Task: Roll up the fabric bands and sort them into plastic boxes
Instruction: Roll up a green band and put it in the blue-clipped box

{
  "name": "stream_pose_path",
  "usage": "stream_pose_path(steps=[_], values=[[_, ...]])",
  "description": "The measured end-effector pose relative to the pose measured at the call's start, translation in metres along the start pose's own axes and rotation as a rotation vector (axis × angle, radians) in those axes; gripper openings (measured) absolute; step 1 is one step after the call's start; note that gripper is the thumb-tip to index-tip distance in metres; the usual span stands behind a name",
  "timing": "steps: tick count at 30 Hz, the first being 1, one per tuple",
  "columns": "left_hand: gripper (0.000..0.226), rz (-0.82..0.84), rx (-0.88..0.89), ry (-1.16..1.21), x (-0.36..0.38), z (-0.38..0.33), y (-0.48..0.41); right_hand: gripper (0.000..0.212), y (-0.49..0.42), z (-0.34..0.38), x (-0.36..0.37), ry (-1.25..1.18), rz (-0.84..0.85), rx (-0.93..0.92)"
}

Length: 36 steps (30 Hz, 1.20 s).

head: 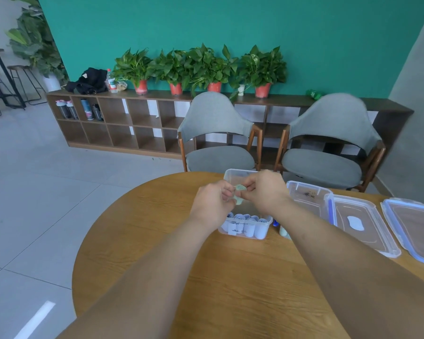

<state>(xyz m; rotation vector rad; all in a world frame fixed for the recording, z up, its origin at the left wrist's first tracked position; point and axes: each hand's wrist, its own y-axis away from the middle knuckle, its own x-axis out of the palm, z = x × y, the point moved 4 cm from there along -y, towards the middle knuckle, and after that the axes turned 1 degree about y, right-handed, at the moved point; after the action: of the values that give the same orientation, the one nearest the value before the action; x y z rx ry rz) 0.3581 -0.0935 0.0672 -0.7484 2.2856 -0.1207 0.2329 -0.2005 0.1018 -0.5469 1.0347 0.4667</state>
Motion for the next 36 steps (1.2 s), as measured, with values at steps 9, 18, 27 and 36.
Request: stream_pose_path(steps=[9, 18, 27, 36], values=[[0.033, 0.135, 0.092, 0.096, 0.047, -0.067, -0.008, 0.021, 0.026, -0.058, -0.068, -0.032, -0.064, 0.083], [0.038, 0.287, 0.126, -0.101, 0.097, -0.093, 0.005, 0.029, 0.046, -0.111, -0.087, 0.022, -0.037, 0.178], [0.065, 0.294, 0.283, -0.688, 0.121, -0.088, 0.001, 0.029, 0.038, -0.144, -0.056, 0.032, 0.004, 0.232], [0.061, 0.257, 0.347, -0.723, 0.127, -0.081, 0.002, 0.018, 0.031, -0.142, -0.026, 0.062, 0.086, 0.206]])
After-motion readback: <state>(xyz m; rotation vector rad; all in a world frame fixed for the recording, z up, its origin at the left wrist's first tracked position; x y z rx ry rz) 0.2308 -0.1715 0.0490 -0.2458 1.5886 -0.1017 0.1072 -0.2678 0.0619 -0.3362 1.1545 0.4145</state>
